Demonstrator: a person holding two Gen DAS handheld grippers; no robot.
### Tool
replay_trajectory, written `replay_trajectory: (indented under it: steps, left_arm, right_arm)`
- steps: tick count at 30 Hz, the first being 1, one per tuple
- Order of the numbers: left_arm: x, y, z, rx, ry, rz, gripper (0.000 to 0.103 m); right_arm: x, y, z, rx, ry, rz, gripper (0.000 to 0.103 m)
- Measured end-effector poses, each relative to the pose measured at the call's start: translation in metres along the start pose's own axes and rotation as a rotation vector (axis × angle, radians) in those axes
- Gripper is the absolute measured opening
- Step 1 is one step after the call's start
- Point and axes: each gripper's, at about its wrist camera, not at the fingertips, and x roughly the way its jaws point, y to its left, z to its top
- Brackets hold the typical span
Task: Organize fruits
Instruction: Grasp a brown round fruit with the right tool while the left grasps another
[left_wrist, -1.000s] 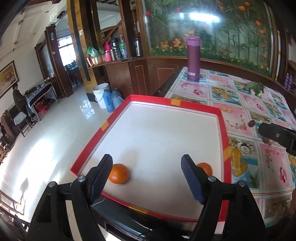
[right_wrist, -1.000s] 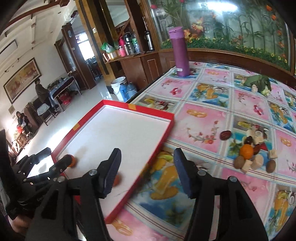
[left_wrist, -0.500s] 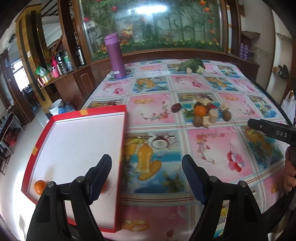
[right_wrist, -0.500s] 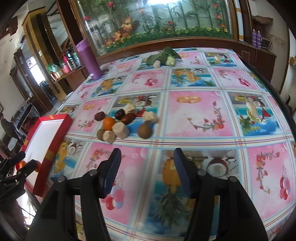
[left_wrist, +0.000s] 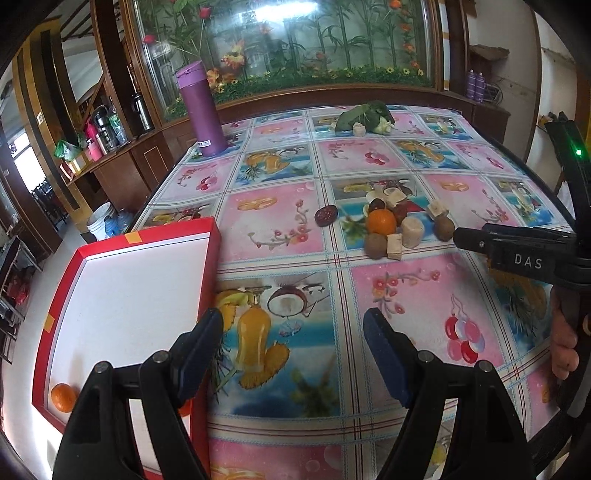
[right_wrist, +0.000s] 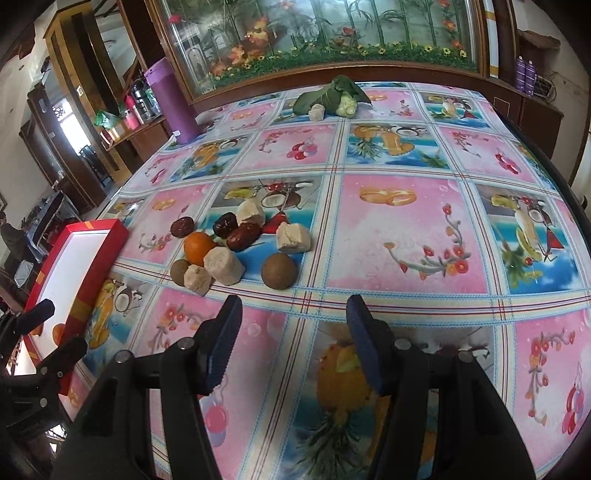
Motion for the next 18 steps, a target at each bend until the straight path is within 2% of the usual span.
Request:
replay_trajectory:
  steps: [6, 8, 14, 18]
  left_arm:
    - [0.025, -0.011, 0.013, 0.026, 0.034, -0.053, 0.076]
    - [0.035, -0.016, 0.016, 0.037, 0.055, -0.081, 0.07]
    - [0.058, -0.028, 0.026, 0.064, 0.099, -0.132, 0.062]
    - [0.066, -0.036, 0.034, 0.071, 0.109, -0.174, 0.061]
  right_arm:
    - [0.02, 0.007, 0.012, -0.012, 0.021, -0.012, 0.044]
    - [0.026, 0.006, 0.013, -0.007, 0.035, -0.005, 0.04]
    - [0.032, 0.006, 0.016, -0.025, 0.023, -0.023, 0.027]
    - [0.033, 0.003, 0.017, -0.016, 0.02, -0.01, 0.026]
